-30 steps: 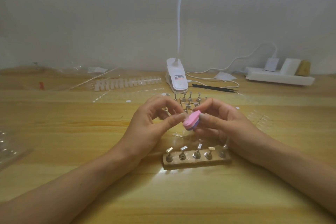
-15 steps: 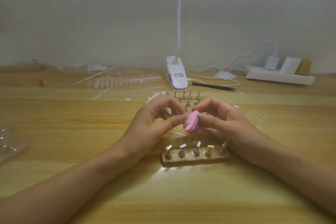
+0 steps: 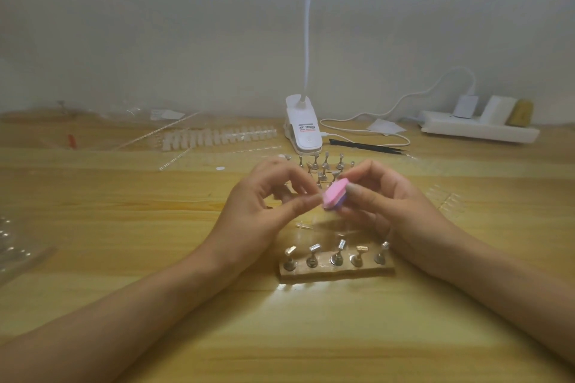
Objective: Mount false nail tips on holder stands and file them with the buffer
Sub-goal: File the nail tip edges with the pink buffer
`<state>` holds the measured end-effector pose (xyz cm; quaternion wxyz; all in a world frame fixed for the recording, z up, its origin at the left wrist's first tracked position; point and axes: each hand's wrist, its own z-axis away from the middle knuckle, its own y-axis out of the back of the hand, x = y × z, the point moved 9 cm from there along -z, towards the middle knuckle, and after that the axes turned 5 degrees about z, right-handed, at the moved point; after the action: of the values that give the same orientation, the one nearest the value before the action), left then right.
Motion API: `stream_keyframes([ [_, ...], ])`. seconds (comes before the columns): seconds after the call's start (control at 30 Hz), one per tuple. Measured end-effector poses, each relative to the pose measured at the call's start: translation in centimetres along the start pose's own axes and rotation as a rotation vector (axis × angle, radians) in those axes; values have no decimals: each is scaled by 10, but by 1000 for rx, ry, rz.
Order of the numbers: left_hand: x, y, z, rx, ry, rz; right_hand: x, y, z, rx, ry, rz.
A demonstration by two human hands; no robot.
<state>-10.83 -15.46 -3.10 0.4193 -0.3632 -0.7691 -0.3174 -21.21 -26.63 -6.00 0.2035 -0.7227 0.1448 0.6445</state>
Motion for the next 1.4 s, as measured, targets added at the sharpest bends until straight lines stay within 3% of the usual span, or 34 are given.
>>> stream_keyframes([
  [0.13, -3, 5, 0, 38, 25, 9, 0, -12, 3, -107, 0, 91],
  [0.27, -5, 3, -1, 17, 32, -4, 0, -1, 0, -9, -6, 15],
  [0.37, -4, 1, -1, 0, 30, -5, 1, -14, 2, -137, -28, 108],
  [0.5, -1, -4, 0, -44, 15, -4, 1, -4, -2, -42, -38, 16],
  [0.6, -2, 0, -1, -13, 20, -4, 2, -14, 1, -155, -54, 85],
  [0.73, -1, -4, 0, -42, 20, 4, 1, -4, -2, -54, -37, 16],
  [0.87, -3, -4, -1, -60, 40, 15, 3, -11, -1, -129, -44, 57],
  [0.97, -1, -3, 0, -41, 19, 14, 2, -2, -3, -34, -35, -6],
  [1.07, -1, -4, 0, -53, 27, 3, 2, -9, -1, -109, -40, 30],
  [1.2, -1, -2, 0, -36, 26, 21, 1, -1, -2, -30, -27, -4],
  [1.3, -3, -4, 0, -47, 40, 25, 2, -10, -1, -109, -33, 47],
  [1.4, -1, -6, 0, -68, 37, 35, 1, 0, -3, -12, -17, -7],
])
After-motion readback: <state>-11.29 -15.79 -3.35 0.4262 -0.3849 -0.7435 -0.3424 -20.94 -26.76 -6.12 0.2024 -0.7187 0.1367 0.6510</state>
